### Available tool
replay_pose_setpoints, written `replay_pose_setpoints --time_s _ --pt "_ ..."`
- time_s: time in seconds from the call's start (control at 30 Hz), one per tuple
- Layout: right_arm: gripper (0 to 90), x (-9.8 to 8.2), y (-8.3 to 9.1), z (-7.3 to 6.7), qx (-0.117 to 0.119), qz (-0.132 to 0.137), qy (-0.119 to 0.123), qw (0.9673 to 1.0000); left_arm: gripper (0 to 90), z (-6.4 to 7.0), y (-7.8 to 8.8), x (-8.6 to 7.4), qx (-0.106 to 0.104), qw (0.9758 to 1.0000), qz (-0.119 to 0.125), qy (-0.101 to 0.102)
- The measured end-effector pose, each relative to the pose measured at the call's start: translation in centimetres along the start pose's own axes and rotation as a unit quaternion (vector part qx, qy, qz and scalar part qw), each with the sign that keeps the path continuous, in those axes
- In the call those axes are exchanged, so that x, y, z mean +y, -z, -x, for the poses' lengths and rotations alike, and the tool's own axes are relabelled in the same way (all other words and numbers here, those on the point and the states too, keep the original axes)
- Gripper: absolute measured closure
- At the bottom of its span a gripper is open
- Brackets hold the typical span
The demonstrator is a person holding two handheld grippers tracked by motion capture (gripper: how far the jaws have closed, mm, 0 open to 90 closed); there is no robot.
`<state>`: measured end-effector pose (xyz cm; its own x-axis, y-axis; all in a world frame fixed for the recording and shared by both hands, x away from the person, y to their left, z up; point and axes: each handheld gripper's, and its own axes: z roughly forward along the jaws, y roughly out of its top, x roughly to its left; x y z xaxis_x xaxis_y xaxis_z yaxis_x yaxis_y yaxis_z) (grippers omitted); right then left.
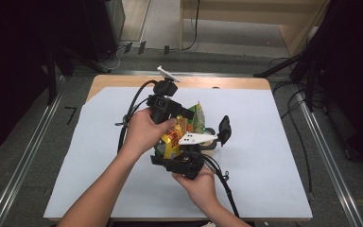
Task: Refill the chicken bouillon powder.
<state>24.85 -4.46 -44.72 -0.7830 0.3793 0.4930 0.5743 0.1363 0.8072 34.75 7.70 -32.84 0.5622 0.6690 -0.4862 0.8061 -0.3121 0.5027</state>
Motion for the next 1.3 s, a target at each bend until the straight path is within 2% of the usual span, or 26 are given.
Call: replay_pose_setpoints --time_s 0.17,0.27,0.33,0.47,0.7,0.83,1.03,1.13,1.3 --pt "71.1 -0.4 -0.3 -0.2 -0.011 -0.003 0.018 0.9998 82.2 -0.4 0.3 -0.8 -0.013 0.9998 0.013 -0.001" --pt "70.2 -0.6 -0.5 -0.3 -0.022 -0.011 0.04 0.9989 81.9 -0.8 0.5 -1.3 -0.021 0.9996 0.021 -0.002" --pt "70.1 -0.7 -0.6 -0.4 -0.025 -0.014 0.047 0.9985 81.4 -1.0 0.5 -1.6 -0.022 0.9994 0.025 -0.002" --pt "70.0 -1.1 -0.9 -0.4 -0.033 -0.021 0.064 0.9972 79.6 -1.4 0.5 -2.1 -0.032 0.9993 0.02 -0.004" --pt "69.1 -1.6 -1.2 -0.5 -0.046 -0.025 0.094 0.9941 80.1 -1.7 0.1 -2.7 -0.029 0.9994 0.017 -0.008" --pt "69.0 -1.9 -1.1 -0.4 -0.048 -0.028 0.098 0.9936 79.3 -2.2 -0.1 -3.0 -0.043 0.9989 0.017 -0.006" --pt "69.4 -2.2 -1.3 -0.4 -0.051 -0.034 0.106 0.9925 78.8 -2.5 -0.2 -3.3 -0.053 0.9983 0.019 -0.014" --pt "69.5 -2.3 -1.4 -0.3 -0.051 -0.036 0.11 0.9919 79.0 -2.5 -0.2 -3.5 -0.051 0.9982 0.016 -0.027" --pt "69.6 -2.7 -1.6 -0.2 -0.054 -0.048 0.121 0.99 78.9 -2.8 -0.4 -3.8 -0.055 0.998 0.012 -0.028"
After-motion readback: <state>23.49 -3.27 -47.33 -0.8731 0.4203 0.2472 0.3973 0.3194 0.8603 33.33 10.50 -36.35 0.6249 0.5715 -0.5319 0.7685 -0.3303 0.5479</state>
